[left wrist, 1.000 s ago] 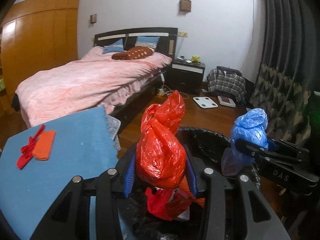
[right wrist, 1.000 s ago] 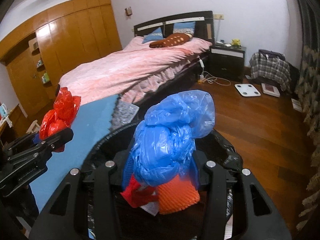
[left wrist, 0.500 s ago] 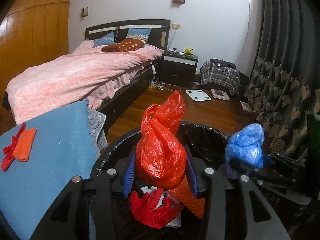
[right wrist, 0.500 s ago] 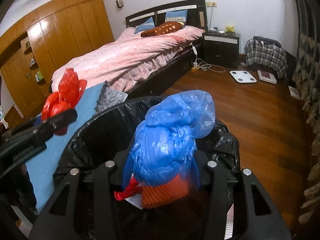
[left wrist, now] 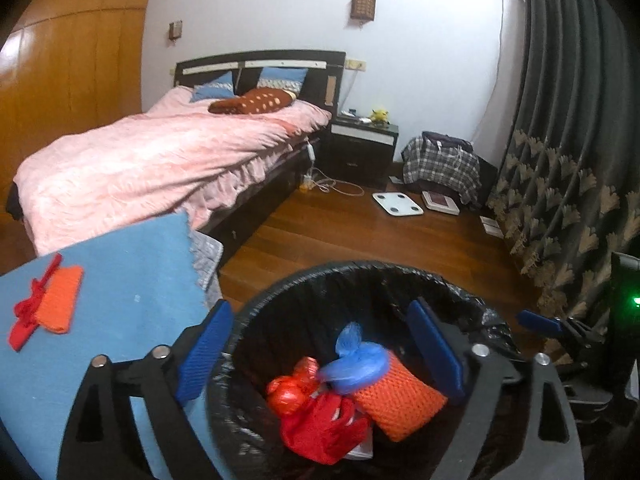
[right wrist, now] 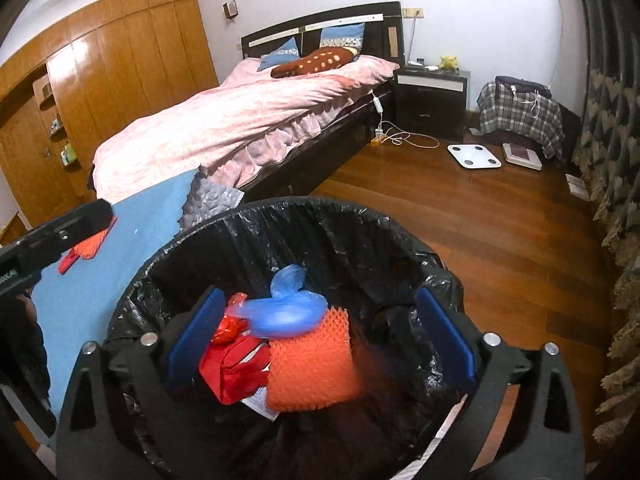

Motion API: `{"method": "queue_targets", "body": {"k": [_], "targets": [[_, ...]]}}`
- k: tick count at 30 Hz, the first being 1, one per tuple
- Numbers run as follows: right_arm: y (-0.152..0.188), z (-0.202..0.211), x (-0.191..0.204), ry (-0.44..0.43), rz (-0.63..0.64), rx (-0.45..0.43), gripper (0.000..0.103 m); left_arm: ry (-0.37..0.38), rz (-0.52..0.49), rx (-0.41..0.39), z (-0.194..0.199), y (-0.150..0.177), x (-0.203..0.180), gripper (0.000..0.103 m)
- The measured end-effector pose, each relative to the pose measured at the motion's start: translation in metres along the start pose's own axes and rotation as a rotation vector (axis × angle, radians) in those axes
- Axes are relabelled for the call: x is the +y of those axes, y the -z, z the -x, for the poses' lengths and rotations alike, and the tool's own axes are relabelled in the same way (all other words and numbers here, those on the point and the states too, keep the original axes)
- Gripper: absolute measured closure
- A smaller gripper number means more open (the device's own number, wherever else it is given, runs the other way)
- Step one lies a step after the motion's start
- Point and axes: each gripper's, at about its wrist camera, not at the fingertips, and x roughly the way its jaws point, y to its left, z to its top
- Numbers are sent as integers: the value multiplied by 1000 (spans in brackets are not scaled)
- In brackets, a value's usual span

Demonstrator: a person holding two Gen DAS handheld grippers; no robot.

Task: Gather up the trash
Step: 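Carry the red and blue bags over the bin and open both tools, then move both tools back over the red gloves and orange mesh pad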

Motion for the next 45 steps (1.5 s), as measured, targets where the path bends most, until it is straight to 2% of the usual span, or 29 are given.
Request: {"method": "queue_targets", "body": {"k": [6, 17, 25, 37, 45], "targets": [[-10, 11, 14, -18, 14, -21, 7, -29, 32, -36, 26, -1, 19, 6], [-28, 22, 80, -90, 119, -47, 6, -125, 81, -73, 61, 13, 66, 6], [-36, 1, 142, -163, 189, -23, 6, -249, 151, -95, 80, 28, 129, 6], [-44, -39, 232, -268, 285, 12, 6, -431, 221, -83, 94, 50, 226, 6], [-46, -69, 276, -296, 314, 25, 6, -514, 257, -63, 81, 56, 291, 6]]}}
